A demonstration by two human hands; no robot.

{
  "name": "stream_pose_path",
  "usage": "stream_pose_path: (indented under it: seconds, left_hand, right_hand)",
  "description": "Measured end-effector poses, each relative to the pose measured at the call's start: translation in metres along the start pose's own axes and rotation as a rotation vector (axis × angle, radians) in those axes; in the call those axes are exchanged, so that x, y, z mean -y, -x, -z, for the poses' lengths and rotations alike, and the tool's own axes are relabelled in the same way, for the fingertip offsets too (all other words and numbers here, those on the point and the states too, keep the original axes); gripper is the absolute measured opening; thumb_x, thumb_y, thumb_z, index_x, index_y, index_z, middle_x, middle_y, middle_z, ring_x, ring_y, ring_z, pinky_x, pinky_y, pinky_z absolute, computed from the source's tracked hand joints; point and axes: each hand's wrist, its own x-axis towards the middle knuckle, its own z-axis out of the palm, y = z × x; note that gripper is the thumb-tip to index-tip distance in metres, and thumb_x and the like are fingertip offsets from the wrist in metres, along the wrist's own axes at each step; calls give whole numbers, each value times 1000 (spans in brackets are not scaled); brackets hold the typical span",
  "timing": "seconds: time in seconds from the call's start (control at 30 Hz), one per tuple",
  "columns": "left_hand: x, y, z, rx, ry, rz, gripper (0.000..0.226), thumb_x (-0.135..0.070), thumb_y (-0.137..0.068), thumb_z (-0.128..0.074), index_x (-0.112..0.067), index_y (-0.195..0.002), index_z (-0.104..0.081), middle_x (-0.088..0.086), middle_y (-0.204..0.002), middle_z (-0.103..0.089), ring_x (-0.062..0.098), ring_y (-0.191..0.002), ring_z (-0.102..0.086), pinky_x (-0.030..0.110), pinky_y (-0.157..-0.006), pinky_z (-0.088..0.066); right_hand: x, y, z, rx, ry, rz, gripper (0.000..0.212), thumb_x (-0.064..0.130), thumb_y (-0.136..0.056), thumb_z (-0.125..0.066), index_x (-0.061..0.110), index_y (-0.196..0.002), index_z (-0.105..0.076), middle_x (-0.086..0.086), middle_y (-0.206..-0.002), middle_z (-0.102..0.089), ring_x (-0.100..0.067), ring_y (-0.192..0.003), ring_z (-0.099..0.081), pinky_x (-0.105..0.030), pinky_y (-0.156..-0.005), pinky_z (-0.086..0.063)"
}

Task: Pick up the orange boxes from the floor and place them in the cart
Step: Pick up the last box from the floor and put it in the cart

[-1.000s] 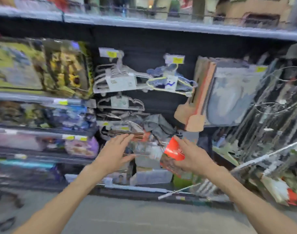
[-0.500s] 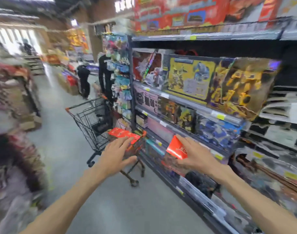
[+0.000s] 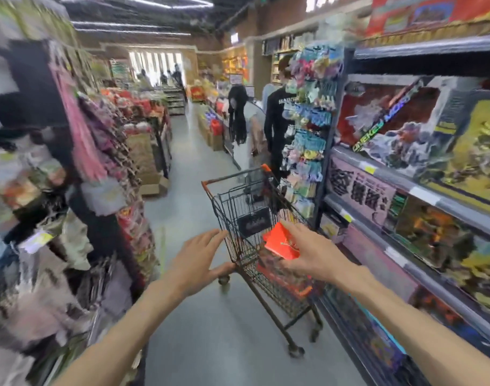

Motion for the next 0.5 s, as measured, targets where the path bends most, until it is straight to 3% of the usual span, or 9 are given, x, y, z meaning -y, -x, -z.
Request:
stream_pose_path:
  seconds: [0.13,0.3,0.4,0.5]
  left_hand:
    - [61,-52,-3,-5,-10,56,82,-74,-93,-35,-26,-158,-20,3,-161,-32,23,-147,-29,42,-119,-28]
    - [137,-122,-16,-12,0,104,80,-72,-94,-39,-28,-158,-20,2,-161,-32,22,-147,-29,39,-119,-27]
    - [178,-173,-31,-12,13,93,80,-74,-94,-37,-28,-158,-21,1,-160,-33,21,-146,-31,41,-118,-30]
    - [217,-231,-51,-12,32,49,81,-74,-93,-37,-27,-157,-21,1,-160,-33,21,-146,-31,42,-119,-30]
  right_hand:
    - [-9,-107,-19,18,-6,60,102,60,-78,-64,26,-159,-12,1,-134,-51,-17,-115,-53,-33,-82,-47]
    - [-25,-214,-40,42,-25,68,102,50,-80,-72,29,-159,-12,3,-134,-51,-13,-107,-58,-25,-69,-43]
    - [-44,-276,-58,46,-24,48,102,50,-80,-71,29,-159,-11,3,-134,-52,-11,-101,-55,-21,-68,-41]
    - [-65,-336,-76,50,-24,19,102,55,-79,-69,27,-159,-12,3,-138,-49,-14,-108,-55,-27,-75,-45]
